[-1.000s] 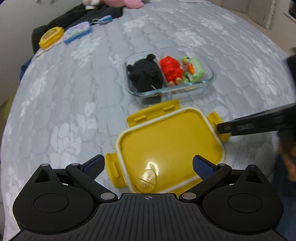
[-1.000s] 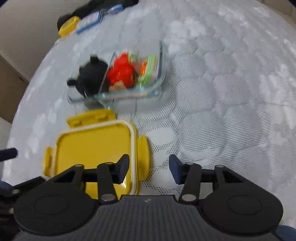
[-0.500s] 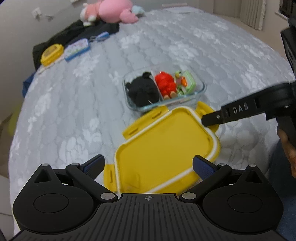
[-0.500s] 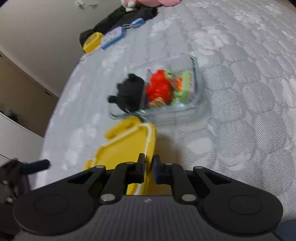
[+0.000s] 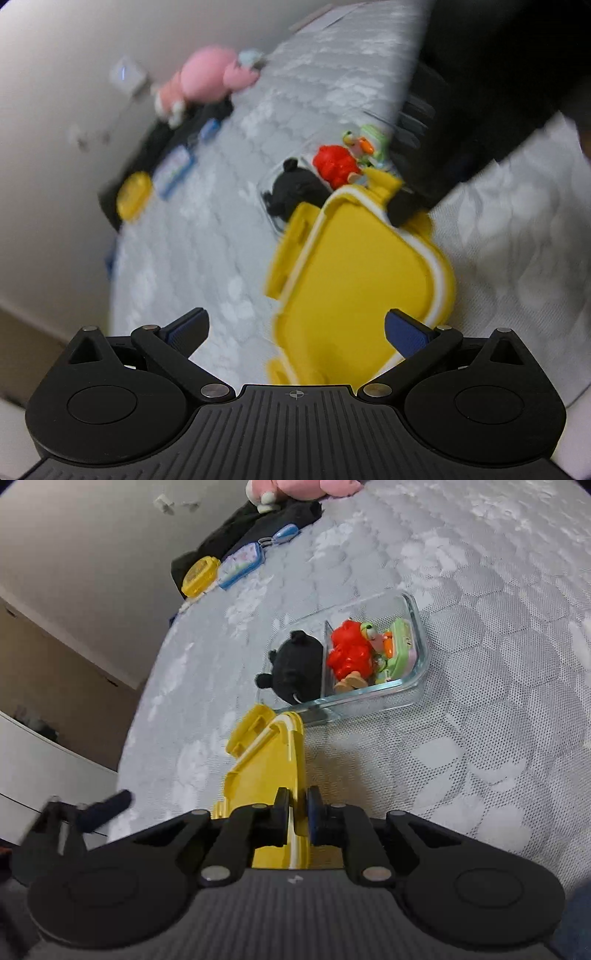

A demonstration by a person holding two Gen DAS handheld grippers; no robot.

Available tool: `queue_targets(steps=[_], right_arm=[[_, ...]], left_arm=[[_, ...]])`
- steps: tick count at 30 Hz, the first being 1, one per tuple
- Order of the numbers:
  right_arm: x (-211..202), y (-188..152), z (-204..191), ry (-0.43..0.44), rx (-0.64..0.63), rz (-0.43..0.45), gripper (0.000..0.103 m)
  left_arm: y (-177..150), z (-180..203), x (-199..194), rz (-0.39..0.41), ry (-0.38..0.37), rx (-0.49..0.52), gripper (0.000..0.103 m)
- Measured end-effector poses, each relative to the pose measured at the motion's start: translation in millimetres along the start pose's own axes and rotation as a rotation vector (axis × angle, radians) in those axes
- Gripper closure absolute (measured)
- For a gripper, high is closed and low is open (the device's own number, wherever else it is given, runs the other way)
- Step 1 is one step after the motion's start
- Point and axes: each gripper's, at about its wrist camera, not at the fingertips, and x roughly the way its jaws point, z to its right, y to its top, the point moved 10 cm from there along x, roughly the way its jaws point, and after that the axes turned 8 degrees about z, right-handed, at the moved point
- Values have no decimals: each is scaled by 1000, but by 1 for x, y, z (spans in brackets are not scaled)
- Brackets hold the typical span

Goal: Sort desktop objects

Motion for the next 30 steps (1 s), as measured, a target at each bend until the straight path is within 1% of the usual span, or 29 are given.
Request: queue_targets(steps=[1, 2, 4, 5, 7, 9, 10, 13, 16, 19, 22, 24, 27, 28, 30], right_arm=[[-2, 1, -2, 9, 9, 4, 92], [-4, 2, -6, 18, 8, 9, 92], [-4, 7, -12, 15, -14, 21, 92], [-3, 9, -13, 7, -22, 25, 92], [-3, 12, -15, 6, -8, 25, 92], [-3, 15, -18, 26, 28, 34, 92], [-3, 17, -21, 37, 41, 39, 92], [-3, 24, -33, 71, 57, 50, 92], [-4, 29, -47, 84, 21, 61, 90], [-4, 29, -55, 86, -31, 75, 89], [-1, 29, -56, 102, -22, 67, 89], [2, 30, -60, 106, -31, 59, 89], [-1, 39, -65, 131, -13, 71, 89], [-3, 42, -66, 141, -6, 77, 89], [-10, 47, -69, 168, -4, 99, 89]], left_arm=[[0, 0, -3, 13, 18, 12, 0], [0, -4, -6, 18, 37, -1, 0], [-2, -19, -10, 11, 42, -93, 0], [-4, -27, -11, 6, 36, -155, 0], [-6, -43, -12, -4, 27, -273, 0], [-3, -49, -12, 14, 48, -300, 0], [-1, -49, -12, 22, 65, -284, 0], [11, -38, -8, 48, 131, -181, 0], [19, -30, -1, 67, 219, -82, 0], [18, -29, 9, 73, 257, -51, 0], [16, -36, 18, 51, 273, -39, 0], [20, -39, 12, 63, 266, -38, 0], [26, -42, -12, 145, 233, -77, 0], [26, -42, -19, 171, 213, -103, 0], [27, -42, -33, 264, 117, -214, 0]])
